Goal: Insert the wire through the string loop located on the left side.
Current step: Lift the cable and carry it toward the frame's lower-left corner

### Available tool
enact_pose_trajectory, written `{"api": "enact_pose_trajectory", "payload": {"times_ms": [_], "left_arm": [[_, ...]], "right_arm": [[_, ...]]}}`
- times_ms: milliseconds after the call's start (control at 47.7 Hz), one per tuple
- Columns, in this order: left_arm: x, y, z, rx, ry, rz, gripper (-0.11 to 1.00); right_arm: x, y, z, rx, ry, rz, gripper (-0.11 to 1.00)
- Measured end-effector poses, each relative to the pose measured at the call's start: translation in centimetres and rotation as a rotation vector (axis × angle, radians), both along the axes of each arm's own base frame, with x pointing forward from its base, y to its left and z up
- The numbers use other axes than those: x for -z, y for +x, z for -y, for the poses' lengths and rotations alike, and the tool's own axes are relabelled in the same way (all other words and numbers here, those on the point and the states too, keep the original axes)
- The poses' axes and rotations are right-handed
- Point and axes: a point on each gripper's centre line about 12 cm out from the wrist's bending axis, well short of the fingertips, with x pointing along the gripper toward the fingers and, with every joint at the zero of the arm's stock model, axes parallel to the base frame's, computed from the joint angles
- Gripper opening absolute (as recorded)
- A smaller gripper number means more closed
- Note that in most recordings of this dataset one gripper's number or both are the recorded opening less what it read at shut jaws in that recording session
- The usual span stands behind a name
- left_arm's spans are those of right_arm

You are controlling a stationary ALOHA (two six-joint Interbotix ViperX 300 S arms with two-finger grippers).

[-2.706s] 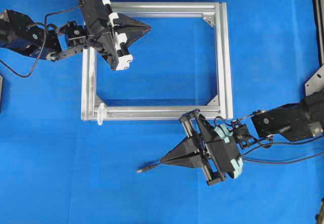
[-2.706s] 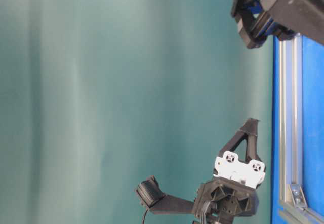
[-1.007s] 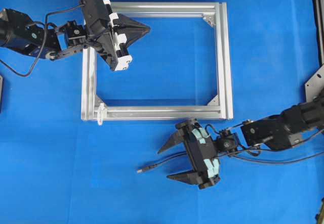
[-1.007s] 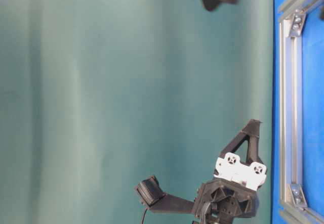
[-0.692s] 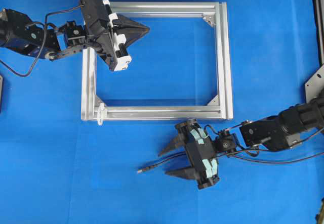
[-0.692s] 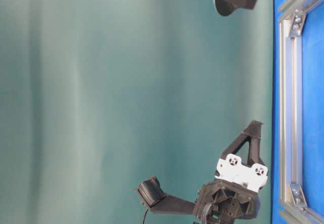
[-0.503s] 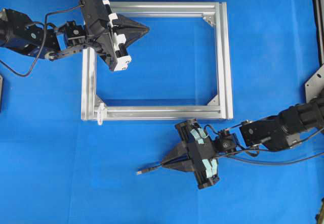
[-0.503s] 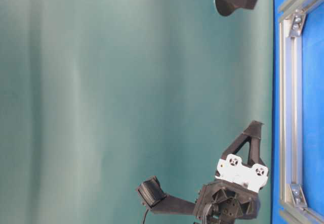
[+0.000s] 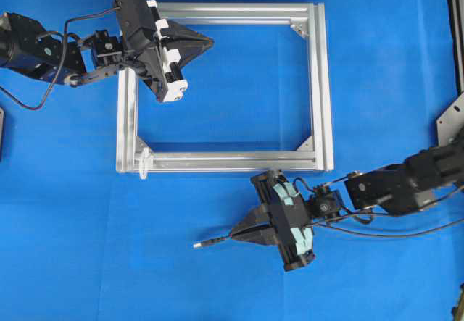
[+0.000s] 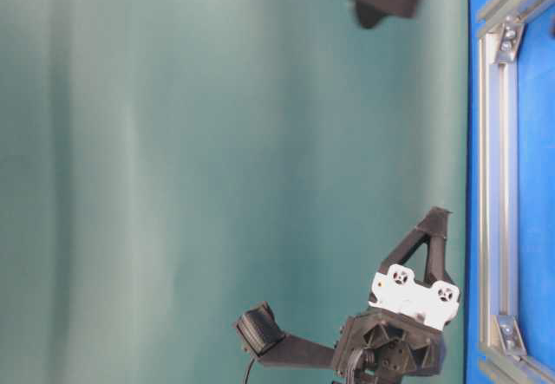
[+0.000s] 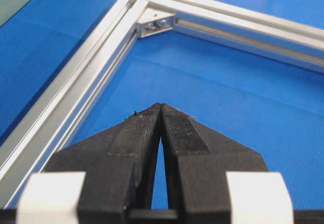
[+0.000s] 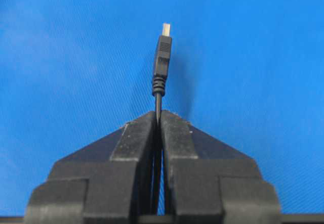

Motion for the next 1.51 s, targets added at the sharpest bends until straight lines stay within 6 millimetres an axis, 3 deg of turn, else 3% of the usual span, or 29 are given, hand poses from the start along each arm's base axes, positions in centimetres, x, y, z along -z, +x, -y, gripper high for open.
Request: {"api": "enact_pose_trajectory", "payload": {"times_ms": [273, 419, 1510], "left_arm": [[0.0, -0.1, 0.0, -0.002, 0.0, -0.001, 0.0], [-0.2, -0.1, 0.0, -0.002, -0.001, 0.005, 0.0], [-0.2, -0.1, 0.0, -0.003, -0.003, 0.006, 0.0]], "right_arm": [[-4.9, -0.4, 0.0, -0.002, -0.006, -0.006, 0.0], [-6.4, -0.6, 0.1, -0.001, -0.001, 0.007, 0.0], [-6.4, -0.8, -0.1, -0.01, -0.01, -0.002, 0.0]]}}
